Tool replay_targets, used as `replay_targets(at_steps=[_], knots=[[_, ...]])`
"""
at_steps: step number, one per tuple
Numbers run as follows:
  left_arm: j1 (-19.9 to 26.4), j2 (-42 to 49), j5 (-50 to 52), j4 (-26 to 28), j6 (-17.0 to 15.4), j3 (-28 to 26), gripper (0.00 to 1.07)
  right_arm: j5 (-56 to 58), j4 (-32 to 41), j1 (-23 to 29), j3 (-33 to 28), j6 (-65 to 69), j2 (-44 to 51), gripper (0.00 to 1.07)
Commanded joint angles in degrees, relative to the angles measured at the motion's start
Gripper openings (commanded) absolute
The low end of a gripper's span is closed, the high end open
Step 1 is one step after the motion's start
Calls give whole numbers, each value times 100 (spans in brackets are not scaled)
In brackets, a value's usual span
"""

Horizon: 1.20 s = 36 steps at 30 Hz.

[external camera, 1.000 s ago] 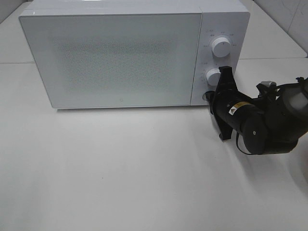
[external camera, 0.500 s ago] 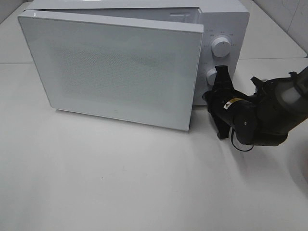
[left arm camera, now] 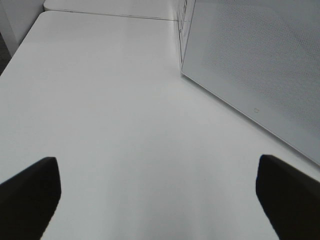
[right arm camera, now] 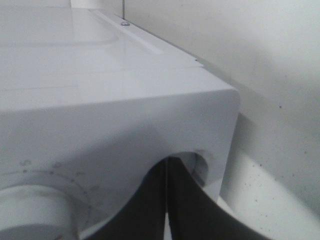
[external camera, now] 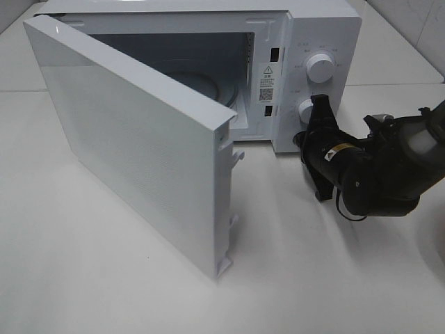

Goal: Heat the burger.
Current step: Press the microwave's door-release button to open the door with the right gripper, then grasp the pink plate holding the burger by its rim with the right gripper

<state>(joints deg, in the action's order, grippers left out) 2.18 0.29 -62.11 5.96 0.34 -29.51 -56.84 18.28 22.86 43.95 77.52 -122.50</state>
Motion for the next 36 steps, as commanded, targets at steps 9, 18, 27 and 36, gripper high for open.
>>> replay_targets(at_steps=[9,18,27,36], knots=[[-6,74,103,17,-6,6,98,-613,17,252,-441,309,435,0],[-6,74,103,11,-6,6,98,928,-407,246,-831,-92,1192,0],[-6,74,103,11,-6,6,98,2618,-407,246,-888,-1828,2120,1],[-6,74,103,11,-6,6,98,4062,-401,235,-877,-4710,3174,2]])
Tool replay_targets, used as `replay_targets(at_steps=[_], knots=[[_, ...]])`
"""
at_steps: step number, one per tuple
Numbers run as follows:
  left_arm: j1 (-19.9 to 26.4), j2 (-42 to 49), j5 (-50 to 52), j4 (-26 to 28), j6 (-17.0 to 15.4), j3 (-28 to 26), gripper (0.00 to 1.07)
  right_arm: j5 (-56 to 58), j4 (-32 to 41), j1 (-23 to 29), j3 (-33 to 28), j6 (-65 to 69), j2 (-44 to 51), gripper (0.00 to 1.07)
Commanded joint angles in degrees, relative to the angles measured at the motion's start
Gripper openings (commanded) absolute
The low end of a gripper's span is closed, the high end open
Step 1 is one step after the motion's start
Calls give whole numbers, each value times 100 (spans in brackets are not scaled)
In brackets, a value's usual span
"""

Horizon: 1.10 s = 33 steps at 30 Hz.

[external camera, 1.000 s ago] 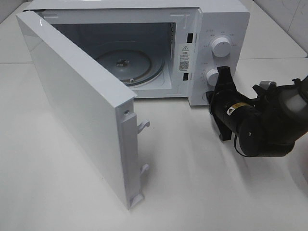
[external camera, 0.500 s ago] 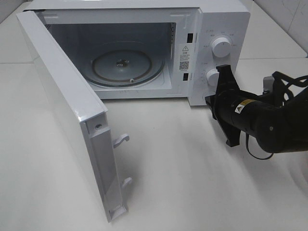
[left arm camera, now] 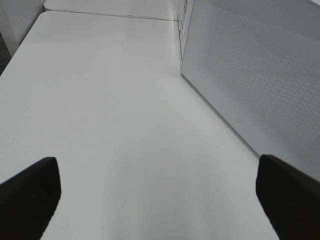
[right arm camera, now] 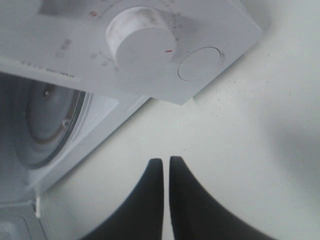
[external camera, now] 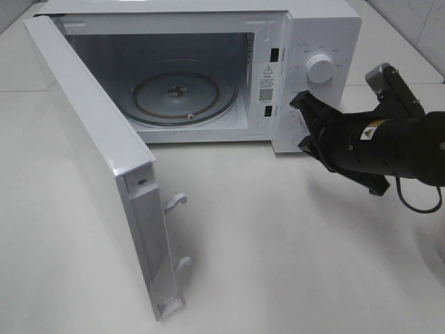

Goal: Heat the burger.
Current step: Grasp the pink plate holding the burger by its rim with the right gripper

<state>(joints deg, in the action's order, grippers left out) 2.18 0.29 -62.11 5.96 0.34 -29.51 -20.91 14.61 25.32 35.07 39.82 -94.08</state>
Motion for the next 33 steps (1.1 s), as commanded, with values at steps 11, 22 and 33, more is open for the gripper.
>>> replay_targets(at_steps=[11,22,33], knots=[[-6,74,103,11,-6,6,98,2613,-29,-172,11,-3277,1387,5],[-6,74,103,11,-6,6,98,4836,-539,-1117,17,-4137,2017,8],[-6,74,103,11,-6,6,98,5672,-1507,-2217,17,-4097,2252,16]])
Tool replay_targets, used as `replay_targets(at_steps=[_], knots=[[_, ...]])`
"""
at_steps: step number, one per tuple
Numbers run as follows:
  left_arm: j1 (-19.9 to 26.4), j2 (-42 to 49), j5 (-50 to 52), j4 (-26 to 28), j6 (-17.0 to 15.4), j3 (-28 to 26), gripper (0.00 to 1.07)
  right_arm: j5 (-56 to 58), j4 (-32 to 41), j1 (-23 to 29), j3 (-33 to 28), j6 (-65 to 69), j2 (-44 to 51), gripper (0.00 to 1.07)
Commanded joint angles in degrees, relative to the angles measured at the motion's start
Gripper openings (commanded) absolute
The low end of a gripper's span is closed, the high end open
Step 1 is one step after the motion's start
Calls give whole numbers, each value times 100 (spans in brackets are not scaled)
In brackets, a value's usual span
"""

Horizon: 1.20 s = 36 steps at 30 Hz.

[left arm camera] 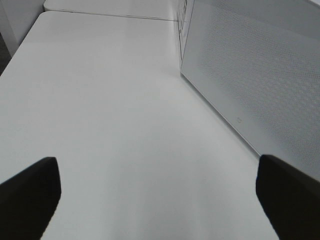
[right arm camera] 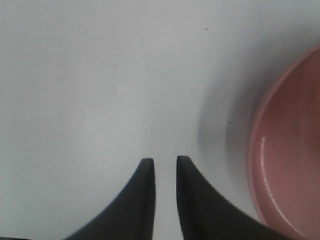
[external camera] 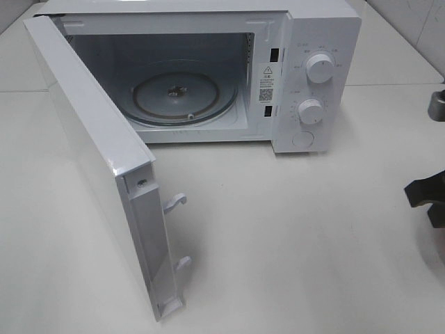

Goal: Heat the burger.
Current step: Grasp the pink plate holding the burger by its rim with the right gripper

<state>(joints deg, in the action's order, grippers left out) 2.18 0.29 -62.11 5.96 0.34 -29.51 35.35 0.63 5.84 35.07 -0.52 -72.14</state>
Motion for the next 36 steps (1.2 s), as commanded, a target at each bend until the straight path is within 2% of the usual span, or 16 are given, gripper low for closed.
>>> replay_targets(at_steps=[1,2,3,4,5,6,7,8,9,10,12,28,36], knots=[[-6,74,103,11,-6,6,98,17,-115,-441,17,-57,57,22],[-6,74,103,11,-6,6,98,17,-115,-441,17,-57,57,22],[-6,74,103,11,-6,6,98,6,-115,-561,17,-57,57,27],[-6,74,103,11,-6,6,98,-6,-115,-590,17,-57,57,43],[-6,74,103,11,-6,6,98,-6,-115,-590,17,-57,57,43],[-6,74,103,11,-6,6,98,-6,-126,-602,17,-86,57,64],[-6,74,103,11,-6,6,98,-6,-126,-602,17,-86,57,64],[-6,74,103,11,-6,6,98,-6,-149,-602,17,-120,57,73],[-6,74,103,11,-6,6,98,-29,-229,-602,17,-149,57,91],[-6,74,103,11,-6,6,98,-29,-229,-602,17,-149,57,91],[-6,74,103,11,-6,6,98,-80,-401,-602,17,-120,23,103],[-6,74,103,11,-6,6,98,-453,-1610,-602,17,825,-1186,98],[-6,74,103,11,-6,6,98,-688,-1656,-602,17,871,-1793,96]])
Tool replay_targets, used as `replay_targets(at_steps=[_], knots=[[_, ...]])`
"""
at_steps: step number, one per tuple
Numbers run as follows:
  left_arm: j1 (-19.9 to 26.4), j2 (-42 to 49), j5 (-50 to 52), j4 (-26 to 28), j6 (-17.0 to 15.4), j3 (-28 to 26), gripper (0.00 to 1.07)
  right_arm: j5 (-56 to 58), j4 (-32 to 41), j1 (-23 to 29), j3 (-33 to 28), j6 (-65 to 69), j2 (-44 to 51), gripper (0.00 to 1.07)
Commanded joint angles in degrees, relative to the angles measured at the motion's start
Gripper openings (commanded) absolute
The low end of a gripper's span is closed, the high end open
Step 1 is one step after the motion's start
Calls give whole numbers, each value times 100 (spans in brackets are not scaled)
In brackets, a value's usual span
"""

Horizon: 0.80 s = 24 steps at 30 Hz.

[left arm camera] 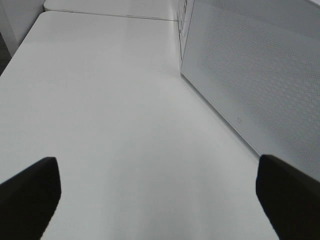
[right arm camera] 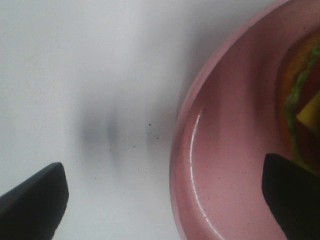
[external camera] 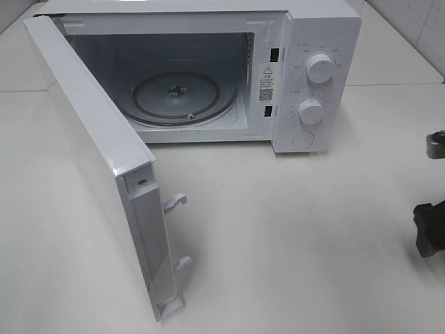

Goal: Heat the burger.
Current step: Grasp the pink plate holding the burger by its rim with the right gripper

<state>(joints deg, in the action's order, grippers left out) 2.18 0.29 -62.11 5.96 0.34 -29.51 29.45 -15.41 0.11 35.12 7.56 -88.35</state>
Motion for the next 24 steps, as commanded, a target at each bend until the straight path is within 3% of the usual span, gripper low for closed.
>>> replay_targets(at_steps=[1,19,22,24], knots=[[-6,74,103,11,-6,6,98,-97,-52,-29,11,63,-172,96],[-6,74,103,11,-6,6,98,-848,-642,-29,11,361,-1043,86],[-6,74,103,11,-6,6,98,-917,-642,-29,11,367,-1054,82],[-6,74,103,11,-6,6,98,-882,-642,-29,11,453,-1054,69]])
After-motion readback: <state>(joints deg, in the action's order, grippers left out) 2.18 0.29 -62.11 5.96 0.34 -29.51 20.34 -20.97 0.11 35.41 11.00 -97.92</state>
